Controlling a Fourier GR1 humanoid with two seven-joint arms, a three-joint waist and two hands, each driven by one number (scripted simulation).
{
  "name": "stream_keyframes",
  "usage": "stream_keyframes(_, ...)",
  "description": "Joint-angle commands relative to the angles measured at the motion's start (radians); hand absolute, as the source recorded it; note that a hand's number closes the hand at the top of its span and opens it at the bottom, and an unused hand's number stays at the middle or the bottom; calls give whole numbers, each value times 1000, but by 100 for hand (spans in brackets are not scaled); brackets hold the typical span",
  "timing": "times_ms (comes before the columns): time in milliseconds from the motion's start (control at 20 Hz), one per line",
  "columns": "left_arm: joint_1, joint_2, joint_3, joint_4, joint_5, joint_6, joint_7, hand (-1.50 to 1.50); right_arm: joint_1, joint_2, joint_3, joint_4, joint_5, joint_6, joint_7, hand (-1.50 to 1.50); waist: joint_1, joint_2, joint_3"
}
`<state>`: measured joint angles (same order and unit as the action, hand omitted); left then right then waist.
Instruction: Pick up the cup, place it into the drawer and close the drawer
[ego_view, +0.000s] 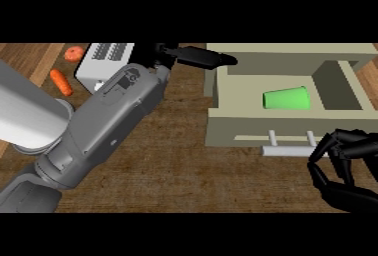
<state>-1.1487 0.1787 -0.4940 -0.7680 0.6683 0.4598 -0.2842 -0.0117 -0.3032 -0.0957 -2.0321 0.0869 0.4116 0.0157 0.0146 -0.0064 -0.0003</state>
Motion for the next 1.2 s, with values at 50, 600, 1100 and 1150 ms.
stream_keyframes(50, 114, 103, 36, -159, 6, -20, 44, -150, -34, 60, 124, 64, 222, -91, -12, 150, 15, 2, 0)
stream_keyframes(600, 394, 268, 87, -414, 23, -90, 69, -150, -182, -21, 266, 396, 604, -192, -132, 150, 29, 7, 0)
stream_keyframes(1100, 610, 350, 166, -570, 18, -152, 37, -150, -433, 92, 319, 955, 838, -445, -264, 150, 16, 11, 1)
stream_keyframes(1150, 625, 394, 199, -577, 55, -211, 41, -150, -469, 119, 302, 1026, 844, -497, -267, 150, 30, 14, 1)
